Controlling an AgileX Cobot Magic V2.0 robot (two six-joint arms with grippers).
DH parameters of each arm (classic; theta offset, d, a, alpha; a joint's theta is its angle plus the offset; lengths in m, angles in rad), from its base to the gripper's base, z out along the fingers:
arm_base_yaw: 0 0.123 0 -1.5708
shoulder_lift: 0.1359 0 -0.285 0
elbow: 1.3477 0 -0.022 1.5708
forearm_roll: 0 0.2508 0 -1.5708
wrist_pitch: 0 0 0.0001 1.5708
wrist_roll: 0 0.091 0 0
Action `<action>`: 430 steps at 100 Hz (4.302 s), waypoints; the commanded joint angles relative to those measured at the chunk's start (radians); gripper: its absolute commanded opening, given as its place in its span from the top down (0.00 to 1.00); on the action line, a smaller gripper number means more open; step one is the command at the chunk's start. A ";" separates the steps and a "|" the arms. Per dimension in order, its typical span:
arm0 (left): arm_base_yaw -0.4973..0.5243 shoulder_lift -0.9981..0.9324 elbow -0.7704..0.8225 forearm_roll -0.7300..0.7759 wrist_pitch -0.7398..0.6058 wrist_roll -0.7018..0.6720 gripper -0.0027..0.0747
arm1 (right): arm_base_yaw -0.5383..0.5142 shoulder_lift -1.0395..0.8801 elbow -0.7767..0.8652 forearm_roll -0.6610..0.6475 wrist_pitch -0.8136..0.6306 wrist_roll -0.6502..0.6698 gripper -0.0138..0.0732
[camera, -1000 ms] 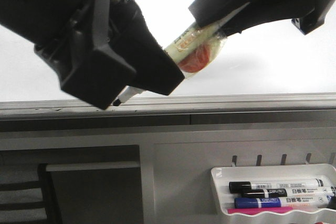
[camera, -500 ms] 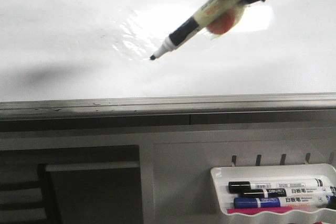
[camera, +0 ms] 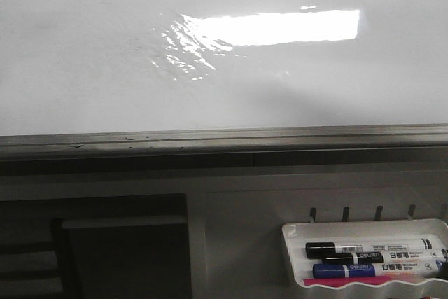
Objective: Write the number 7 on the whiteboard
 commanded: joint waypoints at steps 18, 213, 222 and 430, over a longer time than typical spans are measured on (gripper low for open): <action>0.001 -0.025 -0.016 -0.019 -0.094 -0.004 0.26 | 0.001 0.121 -0.049 0.476 -0.047 -0.374 0.90; -0.008 -0.023 -0.023 -0.019 -0.060 -0.004 0.26 | -0.031 0.206 0.090 0.483 0.250 -0.347 0.90; -0.051 -0.021 -0.031 -0.005 -0.034 0.013 0.26 | -0.031 0.204 0.053 0.313 0.283 -0.183 0.90; -0.592 0.384 -0.183 0.213 -0.192 0.184 0.99 | -0.033 0.237 -0.303 -0.153 0.599 0.219 0.39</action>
